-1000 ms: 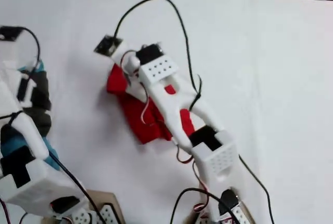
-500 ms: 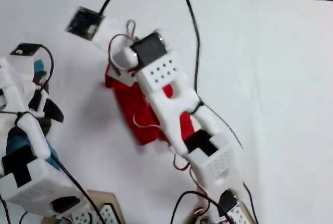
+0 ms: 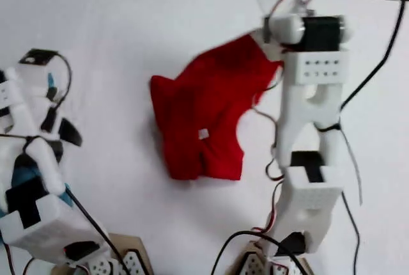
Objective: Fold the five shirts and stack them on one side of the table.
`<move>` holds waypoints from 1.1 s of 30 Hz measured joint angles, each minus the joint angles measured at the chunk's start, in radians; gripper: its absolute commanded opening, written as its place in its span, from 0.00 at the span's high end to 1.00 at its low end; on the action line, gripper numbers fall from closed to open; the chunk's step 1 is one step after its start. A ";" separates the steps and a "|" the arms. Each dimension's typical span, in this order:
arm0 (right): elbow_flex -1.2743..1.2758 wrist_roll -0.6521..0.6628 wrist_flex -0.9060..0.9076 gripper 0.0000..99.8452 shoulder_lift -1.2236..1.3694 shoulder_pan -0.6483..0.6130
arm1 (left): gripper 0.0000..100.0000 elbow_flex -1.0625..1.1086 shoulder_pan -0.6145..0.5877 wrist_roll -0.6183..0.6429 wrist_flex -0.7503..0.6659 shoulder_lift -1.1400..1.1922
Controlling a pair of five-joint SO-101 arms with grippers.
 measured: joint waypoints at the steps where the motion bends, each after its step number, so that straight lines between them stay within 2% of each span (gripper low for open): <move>1: 0.018 0.006 0.000 0.98 0.002 0.018 | 0.71 0.000 0.023 0.000 0.000 0.000; 6: 0.029 0.011 0.000 0.98 -0.011 0.021 | 0.71 0.002 0.137 0.083 -0.018 -0.034; 13: 0.038 0.011 0.000 0.98 -0.190 -0.169 | 0.71 0.009 0.316 0.219 -0.084 -0.049; 16: 0.040 0.011 0.000 0.98 -0.279 -0.187 | 0.71 0.009 0.427 0.242 -0.120 -0.049; 20: 0.040 0.011 0.000 0.98 -0.351 -0.110 | 0.70 0.009 0.605 0.244 -0.132 -0.049; 25: 0.040 0.028 0.000 0.98 -0.367 0.075 | 0.70 0.048 0.821 0.244 -0.157 -0.049; 29: 0.040 0.057 0.000 0.98 -0.370 0.164 | 0.70 0.164 0.973 0.222 -0.275 -0.049; 33: 0.043 0.060 0.000 0.98 -0.373 0.218 | 0.72 0.299 1.048 0.195 -0.434 -0.026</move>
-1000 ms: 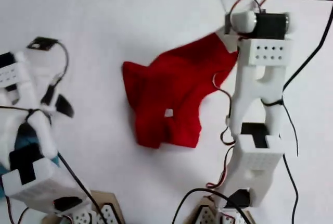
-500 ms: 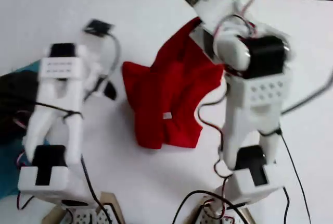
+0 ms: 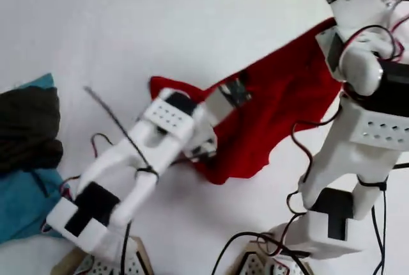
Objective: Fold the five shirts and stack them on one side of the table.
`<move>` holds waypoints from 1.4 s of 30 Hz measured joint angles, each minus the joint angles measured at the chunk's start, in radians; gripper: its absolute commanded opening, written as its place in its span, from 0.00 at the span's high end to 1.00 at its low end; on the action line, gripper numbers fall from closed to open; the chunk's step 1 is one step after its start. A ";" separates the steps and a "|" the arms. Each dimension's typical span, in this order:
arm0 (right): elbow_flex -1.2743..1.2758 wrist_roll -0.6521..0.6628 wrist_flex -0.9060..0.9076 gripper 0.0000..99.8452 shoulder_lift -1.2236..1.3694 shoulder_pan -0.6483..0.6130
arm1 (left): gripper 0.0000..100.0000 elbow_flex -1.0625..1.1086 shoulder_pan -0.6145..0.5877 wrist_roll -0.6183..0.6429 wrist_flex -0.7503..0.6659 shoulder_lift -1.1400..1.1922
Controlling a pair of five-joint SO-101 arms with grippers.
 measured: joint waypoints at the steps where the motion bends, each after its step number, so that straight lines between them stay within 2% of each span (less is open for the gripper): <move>1: 0.011 0.000 0.000 0.98 0.000 0.011 | 0.75 0.011 0.008 -0.011 -0.023 0.025; 5: 0.057 0.000 0.000 0.98 0.000 0.044 | 0.99 -0.011 -0.006 -0.020 -0.044 0.133; 7: 0.087 0.000 0.000 0.98 0.000 0.063 | 0.96 -0.055 -0.041 -0.020 -0.021 0.149; 10: 0.146 0.000 0.000 0.98 0.000 0.084 | 0.98 -0.152 -0.138 -0.020 0.044 0.152; 16: 0.359 0.000 0.000 0.98 0.002 0.084 | 0.98 -0.434 -0.311 -0.020 0.292 0.138; 21: 0.598 0.000 -0.028 0.98 0.002 0.025 | 0.98 -0.669 -0.351 -0.040 0.546 0.023; 24: 0.710 0.000 -0.069 0.98 0.002 -0.017 | 0.98 -0.741 -0.354 -0.051 0.635 -0.075; 29: 0.902 0.000 -0.124 0.98 0.002 -0.054 | 0.98 -0.677 -0.416 -0.052 0.655 -0.267; 34: 1.086 0.000 -0.242 0.98 0.002 -0.017 | 0.98 -0.419 -0.462 -0.071 0.651 -0.368; 42: 1.289 -0.002 -0.522 0.98 0.002 0.069 | 0.95 0.009 -0.460 -0.092 0.411 -0.377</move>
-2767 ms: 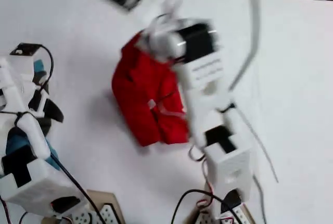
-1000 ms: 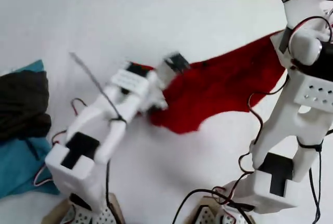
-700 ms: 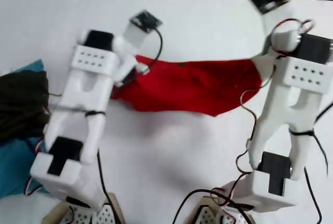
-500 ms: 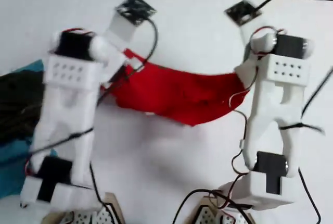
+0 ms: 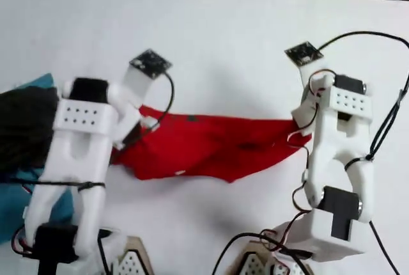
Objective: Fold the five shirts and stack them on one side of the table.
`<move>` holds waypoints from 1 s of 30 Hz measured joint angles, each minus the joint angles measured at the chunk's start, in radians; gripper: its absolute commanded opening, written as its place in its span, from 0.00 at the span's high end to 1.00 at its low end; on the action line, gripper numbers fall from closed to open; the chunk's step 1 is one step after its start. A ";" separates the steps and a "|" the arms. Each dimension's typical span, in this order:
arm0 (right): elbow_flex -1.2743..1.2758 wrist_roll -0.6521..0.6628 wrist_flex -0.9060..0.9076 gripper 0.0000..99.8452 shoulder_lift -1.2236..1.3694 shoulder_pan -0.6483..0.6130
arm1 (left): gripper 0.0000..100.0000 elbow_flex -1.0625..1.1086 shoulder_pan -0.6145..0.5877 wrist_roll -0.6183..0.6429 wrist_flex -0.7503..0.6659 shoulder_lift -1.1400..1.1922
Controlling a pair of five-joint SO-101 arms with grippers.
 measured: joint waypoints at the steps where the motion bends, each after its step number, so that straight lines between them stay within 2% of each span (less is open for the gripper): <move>1: 0.000 0.000 -0.011 0.98 0.000 -0.003 | 0.93 0.011 0.000 -0.020 -0.028 0.000; 3: 0.000 0.000 -0.021 0.97 -0.002 -0.020 | 0.85 0.014 0.000 -0.068 -0.069 0.000; 6: -0.015 -0.048 -0.025 0.86 -0.021 -0.068 | 0.76 -0.005 0.000 -0.110 -0.087 0.000; 10: -0.051 -0.083 -0.023 0.67 -0.104 -0.149 | 0.76 -0.120 -0.040 -0.124 -0.069 0.000; 12: -0.054 -0.086 -0.003 0.63 -0.155 -0.186 | 0.76 -0.181 -0.066 -0.132 -0.052 0.000; 17: -0.040 -0.110 0.121 0.63 -0.284 -0.210 | 0.76 -0.249 -0.109 -0.181 -0.023 0.000; 21: 0.120 -0.124 0.150 0.68 -0.433 -0.279 | 0.76 -0.193 -0.106 -0.187 -0.023 0.025; 25: 0.396 -0.137 0.064 0.70 -0.641 -0.387 | 0.76 -0.089 -0.104 -0.183 -0.089 0.120; 30: 0.706 -0.152 -0.086 0.70 -0.801 -0.394 | 0.76 0.009 -0.069 -0.146 -0.199 0.224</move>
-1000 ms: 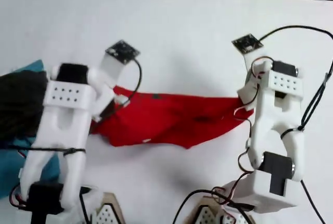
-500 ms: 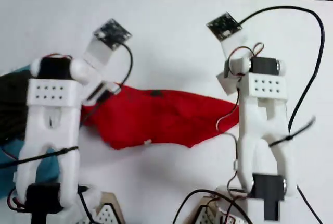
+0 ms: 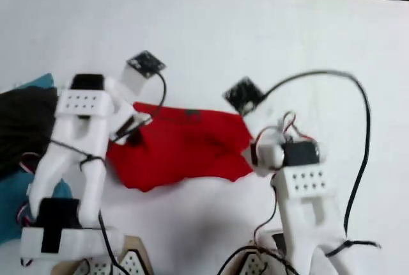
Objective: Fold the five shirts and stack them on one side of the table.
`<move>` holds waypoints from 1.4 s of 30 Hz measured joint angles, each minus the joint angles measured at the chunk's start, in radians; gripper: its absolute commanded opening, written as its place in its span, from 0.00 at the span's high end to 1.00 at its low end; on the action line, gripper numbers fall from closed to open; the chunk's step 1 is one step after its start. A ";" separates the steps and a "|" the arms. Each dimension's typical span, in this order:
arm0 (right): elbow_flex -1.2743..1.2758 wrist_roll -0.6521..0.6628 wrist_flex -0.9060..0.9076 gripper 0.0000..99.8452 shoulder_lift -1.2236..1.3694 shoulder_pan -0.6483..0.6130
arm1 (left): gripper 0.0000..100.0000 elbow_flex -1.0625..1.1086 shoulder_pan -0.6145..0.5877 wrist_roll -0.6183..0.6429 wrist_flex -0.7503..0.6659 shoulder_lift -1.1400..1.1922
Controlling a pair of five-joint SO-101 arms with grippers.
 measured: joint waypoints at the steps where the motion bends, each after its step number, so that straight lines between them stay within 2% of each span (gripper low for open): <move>1: 0.038 0.000 -0.029 0.70 -0.003 0.006 | 0.76 0.014 0.015 0.000 -0.017 0.015; 5: 0.106 0.000 -0.132 0.70 0.018 0.040 | 0.80 0.021 0.066 0.014 -0.071 0.051; 9: 0.106 0.000 -0.212 0.70 0.106 0.077 | 0.99 -0.034 0.071 0.020 -0.095 0.058; 18: 0.106 0.000 -0.284 0.70 0.227 0.112 | 0.98 -0.390 0.034 0.084 -0.055 0.063; 24: 0.104 0.000 -0.304 0.72 0.230 0.112 | 0.98 -0.503 0.041 0.087 0.118 0.066; 27: 0.104 0.000 -0.359 0.81 0.230 0.112 | 0.98 -0.445 0.066 0.064 0.186 0.084; 31: 0.075 0.000 -0.420 0.91 0.258 0.112 | 0.98 -0.290 0.066 0.058 0.192 0.121; 36: -0.005 0.000 -0.450 0.87 0.391 0.112 | 0.94 -0.097 0.086 0.054 0.152 0.132; 42: -0.123 0.000 -0.433 0.78 0.611 0.112 | 0.75 -0.020 0.157 0.049 0.152 0.132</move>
